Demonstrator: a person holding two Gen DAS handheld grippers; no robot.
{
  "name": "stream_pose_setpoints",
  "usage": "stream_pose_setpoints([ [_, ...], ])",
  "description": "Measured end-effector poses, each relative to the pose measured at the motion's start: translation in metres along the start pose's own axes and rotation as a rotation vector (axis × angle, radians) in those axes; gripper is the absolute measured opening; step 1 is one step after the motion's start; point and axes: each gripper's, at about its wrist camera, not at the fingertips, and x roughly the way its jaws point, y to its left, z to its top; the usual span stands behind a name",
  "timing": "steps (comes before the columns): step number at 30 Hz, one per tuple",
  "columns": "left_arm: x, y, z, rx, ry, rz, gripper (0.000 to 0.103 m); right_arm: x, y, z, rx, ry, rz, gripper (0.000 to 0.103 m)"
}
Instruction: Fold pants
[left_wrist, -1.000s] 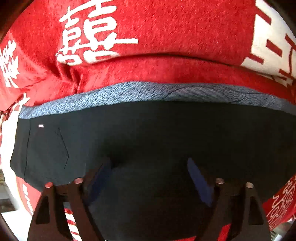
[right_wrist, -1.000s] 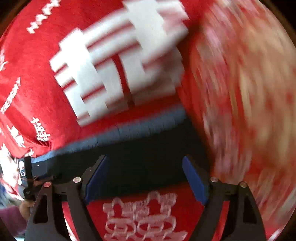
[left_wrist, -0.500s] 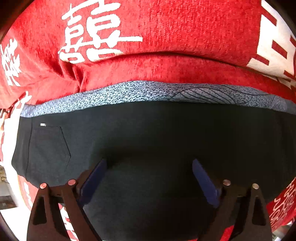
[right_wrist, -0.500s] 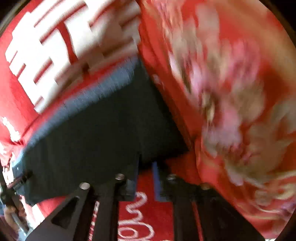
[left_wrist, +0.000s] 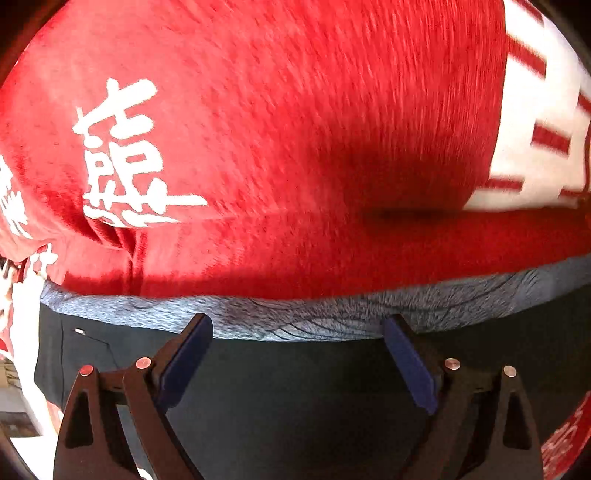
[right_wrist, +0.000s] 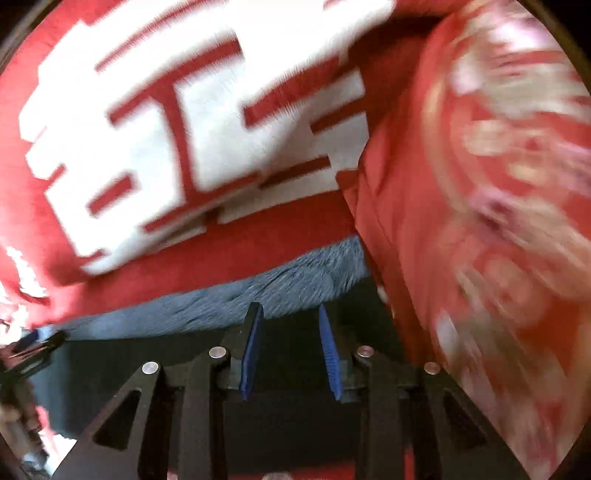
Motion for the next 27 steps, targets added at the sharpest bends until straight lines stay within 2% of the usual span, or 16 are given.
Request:
stream_pose_setpoints([
  [1,0.006,-0.001,-0.003,0.009,0.021,0.001,0.095,0.011,-0.004,-0.001,-0.009,0.032,-0.010,0.034],
  [3,0.007,0.006,-0.013,-0.015,-0.009,-0.031,0.095,0.002,-0.012,-0.007,-0.013,-0.014,0.017,0.033],
  [6,0.004,0.015,-0.019,-0.039,0.027,-0.068,0.095,-0.013,-0.014,-0.023,-0.019,0.026,-0.033,0.034],
  [9,-0.004,0.026,-0.030,-0.009,0.066,-0.045,0.095,-0.030,-0.011,-0.043,0.012,0.077,-0.032,0.039],
  [10,-0.010,0.032,-0.035,0.009,0.059,-0.035,0.095,-0.038,-0.006,-0.052,0.024,0.088,-0.001,0.043],
  [12,-0.021,0.053,-0.047,0.023,0.036,-0.029,0.095,-0.050,0.008,-0.071,0.054,0.108,0.103,0.043],
  [15,-0.028,0.101,-0.057,0.011,0.022,0.015,0.095,-0.057,0.056,-0.100,0.061,0.174,0.315,0.046],
  [19,-0.012,0.195,-0.069,-0.048,0.044,0.119,0.095,-0.048,0.144,-0.145,0.050,0.288,0.573,0.046],
  [22,0.005,0.265,-0.080,-0.099,0.049,0.193,0.095,-0.038,0.208,-0.186,0.067,0.358,0.707,0.046],
  [24,0.024,0.308,-0.092,-0.109,0.067,0.237,0.095,-0.014,0.248,-0.201,0.083,0.379,0.765,0.046],
  [25,0.033,0.319,-0.097,-0.114,0.077,0.225,0.098,-0.002,0.267,-0.207,0.090,0.390,0.770,0.046],
  [26,0.037,0.336,-0.103,-0.137,0.055,0.159,0.103,0.008,0.280,-0.211,0.107,0.402,0.776,0.046],
  [27,0.036,0.345,-0.107,-0.157,0.040,0.114,0.103,0.016,0.291,-0.218,0.140,0.409,0.790,0.046],
])
